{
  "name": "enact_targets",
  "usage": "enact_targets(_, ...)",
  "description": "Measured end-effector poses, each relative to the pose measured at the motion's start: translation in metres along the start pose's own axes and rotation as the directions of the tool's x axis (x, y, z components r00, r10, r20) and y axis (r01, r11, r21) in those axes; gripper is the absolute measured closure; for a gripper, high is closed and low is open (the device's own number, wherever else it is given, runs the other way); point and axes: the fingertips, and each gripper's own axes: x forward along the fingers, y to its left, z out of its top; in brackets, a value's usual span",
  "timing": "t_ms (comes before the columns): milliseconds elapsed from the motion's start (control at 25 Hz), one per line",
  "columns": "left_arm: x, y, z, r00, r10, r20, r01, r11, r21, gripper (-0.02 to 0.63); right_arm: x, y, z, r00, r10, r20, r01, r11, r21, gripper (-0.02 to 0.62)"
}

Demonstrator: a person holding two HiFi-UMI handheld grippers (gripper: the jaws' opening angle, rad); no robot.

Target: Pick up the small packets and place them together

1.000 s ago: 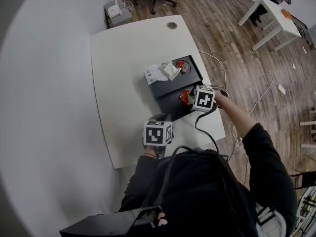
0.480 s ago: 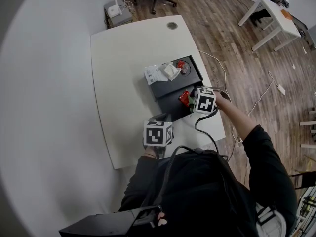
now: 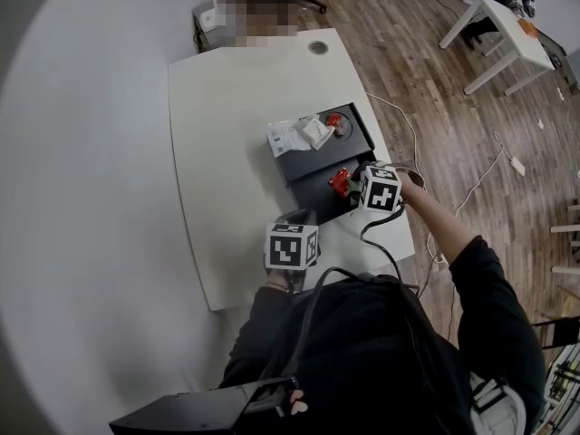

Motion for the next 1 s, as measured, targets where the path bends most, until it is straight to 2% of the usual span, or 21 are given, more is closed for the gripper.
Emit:
enact_targets(160, 0.0, 0.0, 0.0, 1.0, 0.0, 0.0, 0.0, 1.0, -0.002, 0.606, -0.014, -0.005, 0.003, 0.999, -0.021, 0.038, 0.02, 1.0, 0.018, 0.468)
enact_targets(360, 0.0, -0.001, 0.001, 1.0, 0.0, 0.002, 0.0, 1.0, 0.0, 0.606, -0.042, -0.017, 0.016, 0.99, -0.09, 0.106, 0.089, 0.996, 0.021, 0.468)
enact_targets(560, -0.001, -0.001, 0.001, 1.0, 0.003, 0.003, -0.003, 1.0, 0.006, 0.606, -0.076, -0.034, 0.034, 0.969, -0.18, 0.171, 0.183, 0.983, -0.003, 0.468)
enact_targets(760, 0.001, 0.0, 0.001, 1.0, 0.005, 0.003, -0.005, 1.0, 0.003, 0.606, -0.097, -0.066, 0.043, 0.942, -0.268, 0.203, 0.271, 0.963, 0.015, 0.468)
enact_targets(1000, 0.001, 0.0, 0.001, 1.0, 0.006, 0.002, -0.006, 1.0, -0.001, 0.606, -0.099, -0.092, 0.05, 0.932, -0.294, 0.214, 0.294, 0.955, 0.033, 0.468)
